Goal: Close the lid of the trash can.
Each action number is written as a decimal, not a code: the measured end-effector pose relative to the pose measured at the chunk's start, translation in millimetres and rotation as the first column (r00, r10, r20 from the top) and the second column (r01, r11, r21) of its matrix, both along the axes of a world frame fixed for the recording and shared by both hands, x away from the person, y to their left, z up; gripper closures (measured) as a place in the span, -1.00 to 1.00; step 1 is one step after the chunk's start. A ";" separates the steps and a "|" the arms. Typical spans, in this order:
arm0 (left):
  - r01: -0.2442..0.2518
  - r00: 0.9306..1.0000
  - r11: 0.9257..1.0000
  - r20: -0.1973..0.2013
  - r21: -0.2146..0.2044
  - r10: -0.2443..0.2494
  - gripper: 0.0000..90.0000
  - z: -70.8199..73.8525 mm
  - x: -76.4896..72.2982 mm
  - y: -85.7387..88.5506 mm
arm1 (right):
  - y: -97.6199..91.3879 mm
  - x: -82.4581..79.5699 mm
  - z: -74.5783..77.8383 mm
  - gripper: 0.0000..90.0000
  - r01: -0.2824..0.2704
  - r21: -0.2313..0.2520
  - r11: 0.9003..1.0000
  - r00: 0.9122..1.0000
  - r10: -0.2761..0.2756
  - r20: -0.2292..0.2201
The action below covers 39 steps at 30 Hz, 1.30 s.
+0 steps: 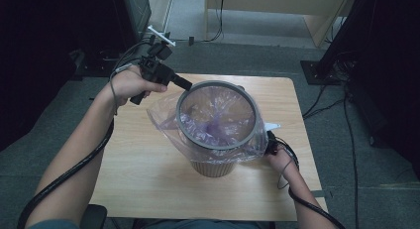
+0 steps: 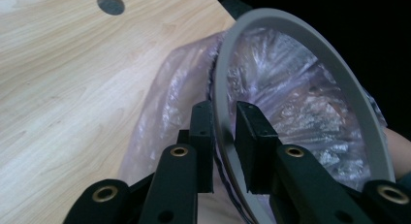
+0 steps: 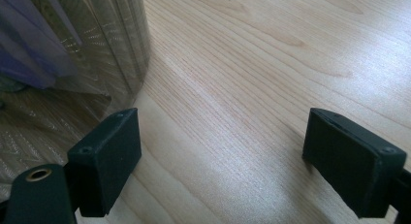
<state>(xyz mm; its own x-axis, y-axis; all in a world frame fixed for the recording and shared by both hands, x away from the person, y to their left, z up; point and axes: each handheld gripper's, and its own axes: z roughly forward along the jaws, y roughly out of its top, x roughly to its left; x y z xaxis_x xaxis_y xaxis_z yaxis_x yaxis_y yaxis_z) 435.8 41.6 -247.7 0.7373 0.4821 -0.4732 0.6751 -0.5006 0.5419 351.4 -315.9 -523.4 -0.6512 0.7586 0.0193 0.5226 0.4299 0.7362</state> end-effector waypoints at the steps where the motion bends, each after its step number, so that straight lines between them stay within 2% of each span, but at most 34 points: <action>1: 0.005 1.000 1.000 0.007 -0.001 -0.005 0.77 -1.3 -1.8 0.4 | 0.0 0.0 0.0 -0.71 0.000 0.000 1.000 1.000 0.000 0.000; 9: 0.010 1.000 1.000 0.029 0.004 -0.010 0.78 -8.7 -4.7 0.7 | 0.0 0.0 0.0 -0.71 0.000 0.001 1.000 1.000 0.000 0.000; 13: 0.010 0.999 1.000 0.036 -0.011 -0.010 0.77 -8.6 -5.5 2.2 | 0.0 0.1 0.0 -0.71 -0.001 0.000 1.000 1.000 0.001 0.000; 17: 0.014 0.999 0.999 0.048 -0.037 -0.012 0.67 -6.4 -7.0 4.7 | -0.1 0.1 0.0 -0.71 -0.001 0.000 1.000 1.000 0.001 0.000; 22: 0.017 0.997 1.000 0.073 -0.025 -0.015 0.58 -5.8 -7.9 5.3 | 0.0 0.1 0.0 -0.71 -0.001 0.000 1.000 1.000 0.001 -0.001; 29: -0.006 0.995 0.999 0.103 -0.035 0.010 0.48 0.7 -8.6 18.0 | 0.0 0.0 0.1 -0.71 0.000 0.000 1.000 1.000 0.000 -0.001; 39: -0.052 0.988 0.998 0.145 -0.020 0.054 0.30 1.7 -9.1 37.2 | 0.0 0.0 0.0 -0.71 0.000 0.000 1.000 1.000 0.000 -0.001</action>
<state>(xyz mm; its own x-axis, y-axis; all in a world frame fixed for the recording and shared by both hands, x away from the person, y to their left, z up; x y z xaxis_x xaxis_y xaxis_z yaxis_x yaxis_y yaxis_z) 426.7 78.8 -246.0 0.7727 0.5151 -0.3709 0.6136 -0.4566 0.6442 351.4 -315.9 -523.3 -0.6512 0.7587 0.0203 0.5235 0.4297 0.7357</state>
